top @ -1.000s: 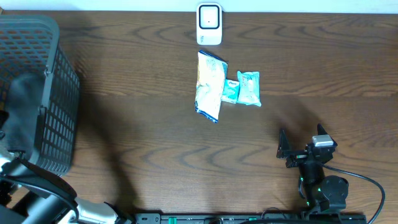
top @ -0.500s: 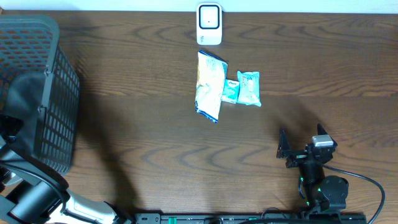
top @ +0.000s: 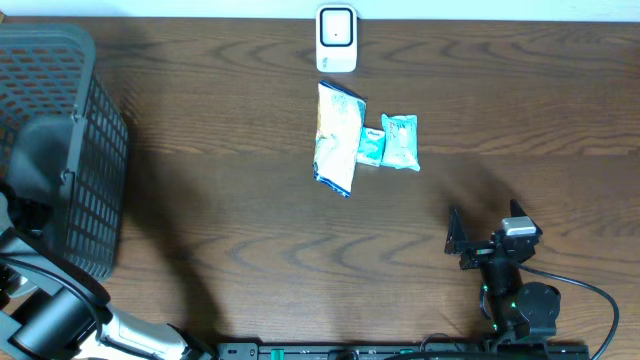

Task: Scan the item barcode
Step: 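Grasp the small orange Kleenex pack with the left gripper and lift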

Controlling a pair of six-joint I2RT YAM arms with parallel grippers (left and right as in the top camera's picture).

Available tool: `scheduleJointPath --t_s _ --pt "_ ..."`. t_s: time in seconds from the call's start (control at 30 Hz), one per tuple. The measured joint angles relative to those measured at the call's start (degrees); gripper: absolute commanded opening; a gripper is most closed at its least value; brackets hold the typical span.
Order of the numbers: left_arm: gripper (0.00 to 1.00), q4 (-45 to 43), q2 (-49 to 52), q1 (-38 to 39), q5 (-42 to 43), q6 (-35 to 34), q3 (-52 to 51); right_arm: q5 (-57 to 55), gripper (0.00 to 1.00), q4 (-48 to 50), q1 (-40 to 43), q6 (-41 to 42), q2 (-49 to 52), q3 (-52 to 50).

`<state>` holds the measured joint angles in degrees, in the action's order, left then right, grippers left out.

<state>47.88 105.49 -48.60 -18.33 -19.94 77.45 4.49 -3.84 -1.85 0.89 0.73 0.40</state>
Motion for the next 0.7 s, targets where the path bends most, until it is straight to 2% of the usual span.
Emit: scheduleJointPath --t_s 0.27,0.43,0.7 --pt "0.96 -2.5 0.0 -0.6 0.0 0.0 -0.2 0.0 0.99 0.0 0.0 0.0 0.0 0.0" --pt "0.86 -2.9 0.0 -2.9 0.0 0.0 -0.2 0.0 0.99 0.0 0.0 0.0 0.0 0.0" --pt "0.85 -2.0 0.0 -6.5 0.3 -0.7 -0.2 0.0 0.99 0.0 0.0 0.0 0.0 0.0"
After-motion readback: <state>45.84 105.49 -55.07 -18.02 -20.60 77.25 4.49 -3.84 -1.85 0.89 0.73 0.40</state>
